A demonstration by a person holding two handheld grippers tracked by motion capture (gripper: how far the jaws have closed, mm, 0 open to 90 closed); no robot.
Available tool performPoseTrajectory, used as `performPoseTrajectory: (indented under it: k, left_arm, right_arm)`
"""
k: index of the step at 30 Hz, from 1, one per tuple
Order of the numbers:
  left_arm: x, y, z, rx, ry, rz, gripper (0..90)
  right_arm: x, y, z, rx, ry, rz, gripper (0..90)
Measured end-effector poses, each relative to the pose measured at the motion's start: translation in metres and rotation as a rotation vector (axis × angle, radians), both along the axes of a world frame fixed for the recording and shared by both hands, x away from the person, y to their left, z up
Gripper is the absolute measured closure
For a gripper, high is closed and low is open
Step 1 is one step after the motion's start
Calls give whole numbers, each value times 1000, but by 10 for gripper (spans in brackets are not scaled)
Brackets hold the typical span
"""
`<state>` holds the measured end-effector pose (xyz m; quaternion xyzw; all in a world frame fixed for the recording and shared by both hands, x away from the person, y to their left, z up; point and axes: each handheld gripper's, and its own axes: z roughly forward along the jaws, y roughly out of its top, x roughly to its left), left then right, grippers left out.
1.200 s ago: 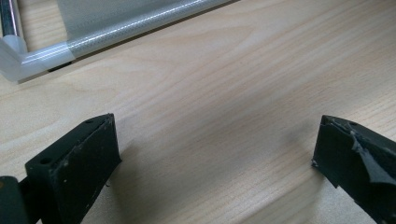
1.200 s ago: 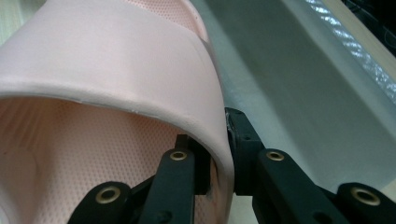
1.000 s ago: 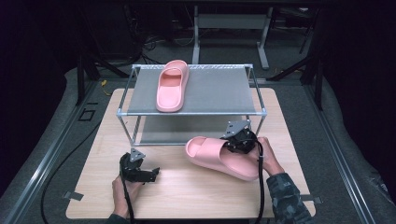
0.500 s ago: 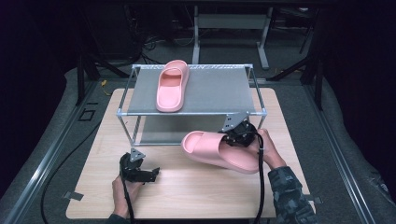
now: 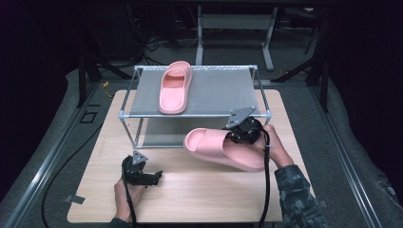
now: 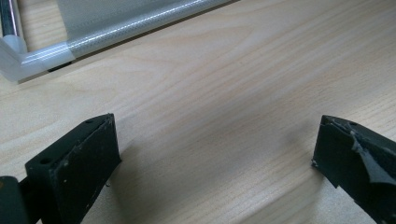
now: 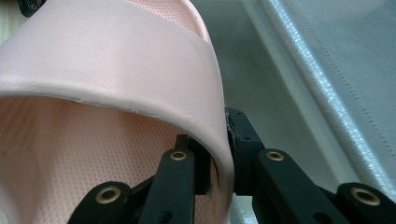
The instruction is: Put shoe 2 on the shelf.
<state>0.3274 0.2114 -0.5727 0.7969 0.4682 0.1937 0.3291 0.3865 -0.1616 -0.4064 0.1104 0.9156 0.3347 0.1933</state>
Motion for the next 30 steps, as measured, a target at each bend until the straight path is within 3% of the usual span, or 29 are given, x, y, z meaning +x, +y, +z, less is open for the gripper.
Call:
performPoseTrajectory:
  k: [15, 29, 30]
  left_arm:
    - [0, 0, 0, 0, 0, 0, 2]
    - [0, 0, 0, 0, 0, 0, 2]
    - [0, 0, 0, 0, 0, 0, 2]
  right_arm:
    - [-1, 2, 31, 23, -13, 18, 818]
    - [8, 3, 57, 45, -58, -79, 819]
    - [10, 1, 61, 33, -55, -113, 820]
